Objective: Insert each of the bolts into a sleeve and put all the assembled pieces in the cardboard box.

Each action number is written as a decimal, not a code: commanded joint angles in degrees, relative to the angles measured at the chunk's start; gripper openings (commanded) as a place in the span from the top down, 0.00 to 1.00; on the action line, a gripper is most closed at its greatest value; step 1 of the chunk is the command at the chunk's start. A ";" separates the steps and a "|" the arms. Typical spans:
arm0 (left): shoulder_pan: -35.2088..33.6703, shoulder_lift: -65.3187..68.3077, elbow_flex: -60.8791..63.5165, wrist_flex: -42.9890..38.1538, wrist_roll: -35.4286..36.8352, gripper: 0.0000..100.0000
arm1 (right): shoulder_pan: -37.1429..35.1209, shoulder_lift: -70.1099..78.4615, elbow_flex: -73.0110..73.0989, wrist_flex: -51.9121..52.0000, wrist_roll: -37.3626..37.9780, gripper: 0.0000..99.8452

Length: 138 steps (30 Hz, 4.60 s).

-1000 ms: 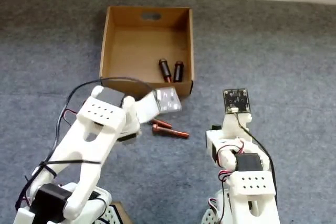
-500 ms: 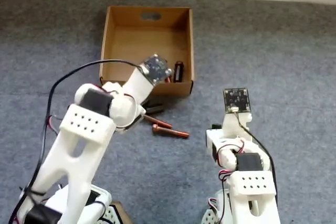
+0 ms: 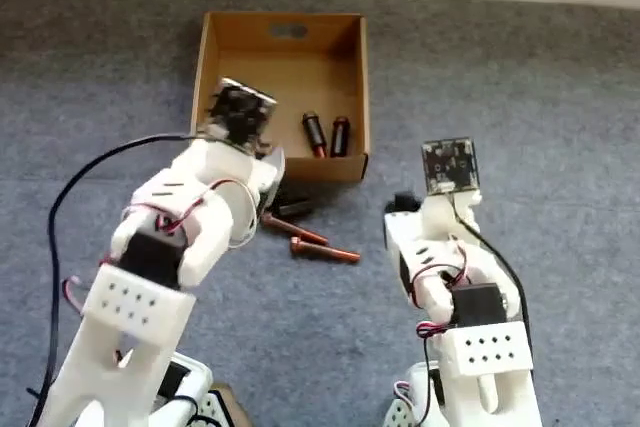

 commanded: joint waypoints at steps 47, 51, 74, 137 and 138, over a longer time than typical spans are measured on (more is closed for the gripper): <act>23.52 -10.24 -0.40 -27.60 7.03 0.99 | -3.74 -18.51 3.56 -16.57 -7.12 0.99; 24.04 -10.24 -0.57 -27.69 5.80 0.99 | -6.99 -18.59 3.56 -16.13 -4.22 0.99; 18.15 -10.24 2.07 -31.65 5.98 0.99 | -8.48 -33.36 6.73 -12.09 -3.87 0.99; 21.76 -10.15 10.15 -43.60 5.89 0.99 | -8.48 -33.80 10.33 -15.69 -3.87 0.99; 21.76 -10.07 10.24 -44.48 5.89 0.99 | -8.48 -33.80 10.33 -15.69 -3.87 0.99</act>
